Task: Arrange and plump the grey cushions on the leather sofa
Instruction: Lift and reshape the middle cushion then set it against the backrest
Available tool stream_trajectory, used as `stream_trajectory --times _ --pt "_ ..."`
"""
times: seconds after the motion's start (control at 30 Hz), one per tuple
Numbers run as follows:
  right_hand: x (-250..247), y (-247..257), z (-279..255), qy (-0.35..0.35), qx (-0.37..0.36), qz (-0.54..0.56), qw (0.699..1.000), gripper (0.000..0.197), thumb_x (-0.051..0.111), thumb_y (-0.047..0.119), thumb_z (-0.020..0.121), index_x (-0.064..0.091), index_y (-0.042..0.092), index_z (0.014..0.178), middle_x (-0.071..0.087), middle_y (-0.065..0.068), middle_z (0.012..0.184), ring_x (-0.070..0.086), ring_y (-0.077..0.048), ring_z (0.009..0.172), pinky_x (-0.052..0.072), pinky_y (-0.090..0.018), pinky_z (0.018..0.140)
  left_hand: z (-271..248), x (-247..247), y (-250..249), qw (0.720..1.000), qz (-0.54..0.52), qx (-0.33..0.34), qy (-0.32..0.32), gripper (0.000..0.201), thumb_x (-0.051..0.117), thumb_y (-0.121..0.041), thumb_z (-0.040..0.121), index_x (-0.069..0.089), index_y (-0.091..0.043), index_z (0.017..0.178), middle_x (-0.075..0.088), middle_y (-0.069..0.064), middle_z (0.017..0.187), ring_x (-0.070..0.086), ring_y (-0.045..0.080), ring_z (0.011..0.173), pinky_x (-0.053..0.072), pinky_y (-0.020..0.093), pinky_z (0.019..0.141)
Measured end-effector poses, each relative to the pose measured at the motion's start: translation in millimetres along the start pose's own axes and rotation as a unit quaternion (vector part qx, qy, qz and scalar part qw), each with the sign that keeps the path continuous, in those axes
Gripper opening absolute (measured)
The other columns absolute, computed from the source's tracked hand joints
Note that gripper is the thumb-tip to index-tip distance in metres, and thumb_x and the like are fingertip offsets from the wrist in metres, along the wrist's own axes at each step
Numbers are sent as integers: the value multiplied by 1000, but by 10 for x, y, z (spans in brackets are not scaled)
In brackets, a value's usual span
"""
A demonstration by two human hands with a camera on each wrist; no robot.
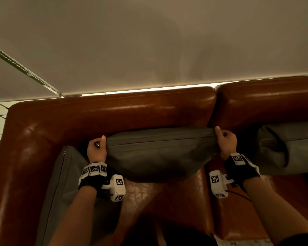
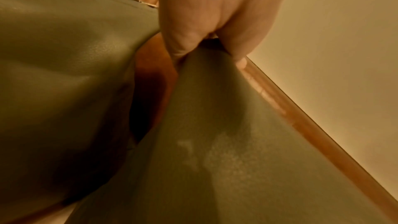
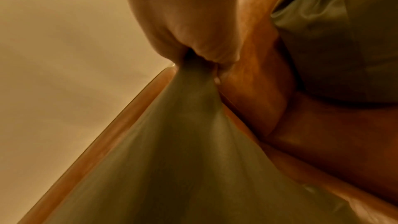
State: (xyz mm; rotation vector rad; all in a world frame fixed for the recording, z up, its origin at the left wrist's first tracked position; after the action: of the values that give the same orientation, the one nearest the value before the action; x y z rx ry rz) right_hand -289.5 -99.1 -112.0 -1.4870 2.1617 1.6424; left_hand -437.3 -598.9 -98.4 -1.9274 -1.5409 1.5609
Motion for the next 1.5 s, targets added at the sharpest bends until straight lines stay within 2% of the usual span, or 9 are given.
stream_trajectory --times 0.47,0.7,0.87,0.97,1.07,1.17,1.27,1.37,1.5 --pt "-44 -227 -189 96 7 -65 993 43 52 49 89 58 6 85 60 -7 74 61 -21 66 56 -39 72 -248 -57 169 999 11 -14 -37 56 39 -49 94 48 -4 125 57 21 122 53 37 113 40 43 95" --pt "-127 -137 -231 60 -70 -81 992 37 53 36 93 54 4 74 52 -8 67 48 -20 62 38 -30 58 -237 -63 57 991 80 103 -15 37 50 -27 94 57 10 92 62 31 89 55 34 78 36 34 70" --pt "-85 -163 -228 43 -48 -94 993 37 53 36 93 48 9 68 49 -4 65 48 -20 64 36 -32 64 -246 -31 61 991 93 55 -80 42 46 -31 96 49 1 123 54 26 119 49 41 115 39 46 93" --pt "-96 -191 -221 47 -47 -120 991 38 52 36 93 49 5 72 48 -4 63 51 -26 70 36 -33 66 -641 110 -487 951 182 191 -159 45 40 -33 95 42 -12 135 47 18 131 43 35 120 36 47 97" --pt "-86 -217 -268 45 -44 -121 991 37 51 34 94 50 1 77 51 -8 68 51 -26 74 35 -32 68 -1557 1193 -1043 853 250 456 26 45 31 -36 96 43 -16 134 52 10 135 40 26 128 37 50 105" --pt "-99 -174 -316 38 -52 -131 989 34 50 32 95 50 1 80 53 -12 77 49 -24 76 32 -29 69 -2274 2186 -905 749 359 482 280 72 -7 -52 89 23 -20 146 24 0 156 14 18 147 6 49 117" --pt "-180 -212 -250 32 -37 -142 989 34 50 31 95 48 2 77 49 -10 74 46 -23 77 30 -28 69 -2186 2326 -649 696 455 476 287 57 5 -48 97 23 -26 146 23 -5 156 18 14 146 5 47 118" --pt "-169 -253 -214 40 -24 -142 989 38 50 32 95 46 2 72 44 -5 63 47 -25 75 29 -29 67 -1478 1873 -222 705 529 410 236 52 27 -41 89 38 -32 139 43 -3 146 41 19 136 18 54 110" --pt "-4 -167 -308 57 -44 -129 989 35 49 31 96 48 0 80 51 -10 73 48 -26 76 30 -29 68 -490 712 100 808 487 322 83 51 27 -36 92 43 -21 138 45 10 144 41 33 135 26 61 108"
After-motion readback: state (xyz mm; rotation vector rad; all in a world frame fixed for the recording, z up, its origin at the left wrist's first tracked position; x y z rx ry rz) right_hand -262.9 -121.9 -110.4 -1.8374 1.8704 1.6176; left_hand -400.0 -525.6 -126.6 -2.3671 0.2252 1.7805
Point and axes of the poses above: each hand's wrist, its own z-axis towards the middle knuckle, its own x-axis out of the palm, y = z × x, the point moved 9 cm from there along z, towards the middle knuckle
